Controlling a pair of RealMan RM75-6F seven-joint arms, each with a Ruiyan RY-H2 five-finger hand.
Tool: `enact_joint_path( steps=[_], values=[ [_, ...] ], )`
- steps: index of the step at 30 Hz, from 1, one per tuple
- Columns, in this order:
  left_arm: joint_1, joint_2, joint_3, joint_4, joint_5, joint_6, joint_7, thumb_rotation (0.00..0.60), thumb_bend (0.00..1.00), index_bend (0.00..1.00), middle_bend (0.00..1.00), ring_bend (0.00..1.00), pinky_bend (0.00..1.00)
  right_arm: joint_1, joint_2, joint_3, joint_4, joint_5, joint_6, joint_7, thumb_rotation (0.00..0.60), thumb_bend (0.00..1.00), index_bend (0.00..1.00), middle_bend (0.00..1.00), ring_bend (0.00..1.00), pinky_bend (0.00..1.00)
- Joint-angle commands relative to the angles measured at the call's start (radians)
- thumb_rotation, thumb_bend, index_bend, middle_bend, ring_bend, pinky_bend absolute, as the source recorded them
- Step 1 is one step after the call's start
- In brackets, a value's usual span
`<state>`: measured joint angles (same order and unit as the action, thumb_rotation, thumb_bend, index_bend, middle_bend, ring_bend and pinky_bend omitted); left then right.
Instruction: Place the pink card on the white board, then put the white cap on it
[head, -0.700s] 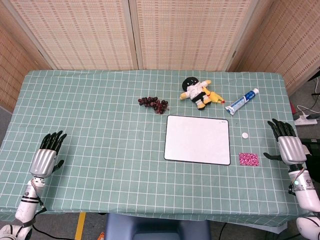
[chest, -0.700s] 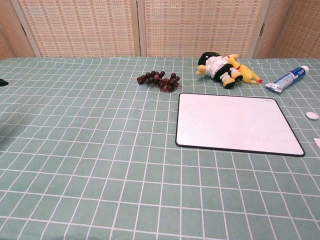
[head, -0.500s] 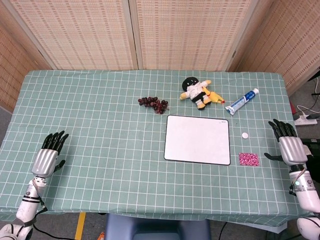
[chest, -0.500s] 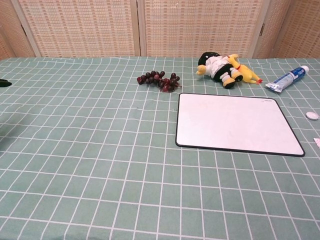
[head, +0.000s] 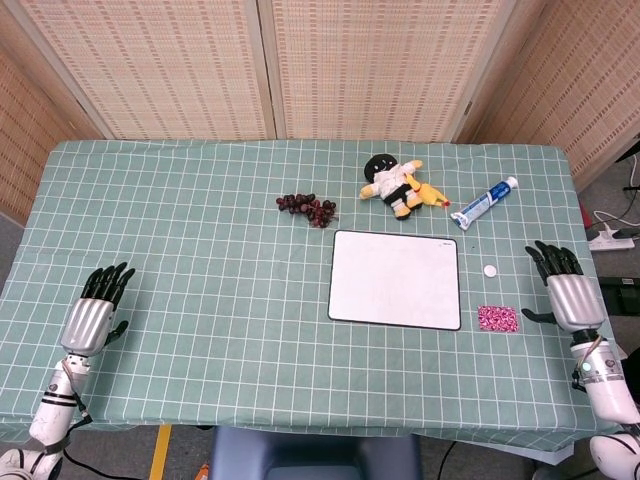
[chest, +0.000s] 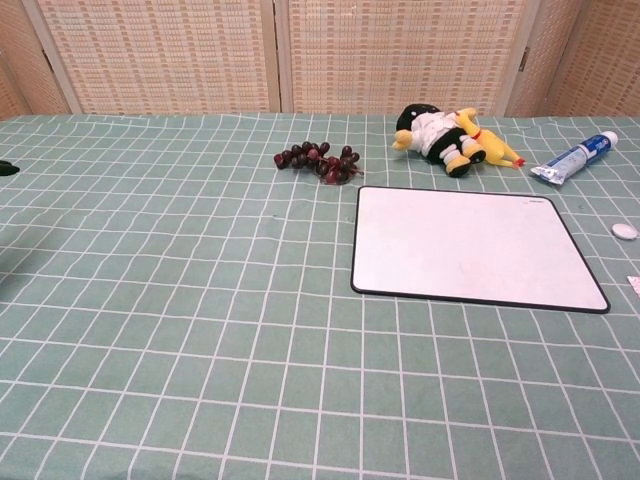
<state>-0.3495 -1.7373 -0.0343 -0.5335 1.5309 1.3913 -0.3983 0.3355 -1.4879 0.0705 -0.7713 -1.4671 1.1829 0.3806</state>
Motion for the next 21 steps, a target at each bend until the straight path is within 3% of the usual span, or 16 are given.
enact_joint_path(
  steps=[1,9,21],
  values=[
    [0.002,-0.001,0.000,-0.007,-0.001,-0.001,0.006,0.600,0.19,0.00,0.00,0.00,0.00,0.000,0.006,-0.003,-0.014,0.000,-0.005,-0.010,0.600,0.00,0.09,0.00,0.00,0.00],
    [0.006,0.003,0.001,-0.017,0.000,0.006,0.009,0.600,0.19,0.00,0.00,0.00,0.00,-0.001,0.020,-0.016,-0.068,-0.002,-0.022,-0.074,0.600,0.00,0.12,0.00,0.00,0.00],
    [0.004,0.014,0.001,-0.033,-0.001,-0.004,-0.006,0.600,0.19,0.00,0.00,0.00,0.00,-0.001,0.085,-0.016,-0.247,0.083,-0.133,-0.313,0.600,0.00,0.14,0.00,0.00,0.00]
  ],
)
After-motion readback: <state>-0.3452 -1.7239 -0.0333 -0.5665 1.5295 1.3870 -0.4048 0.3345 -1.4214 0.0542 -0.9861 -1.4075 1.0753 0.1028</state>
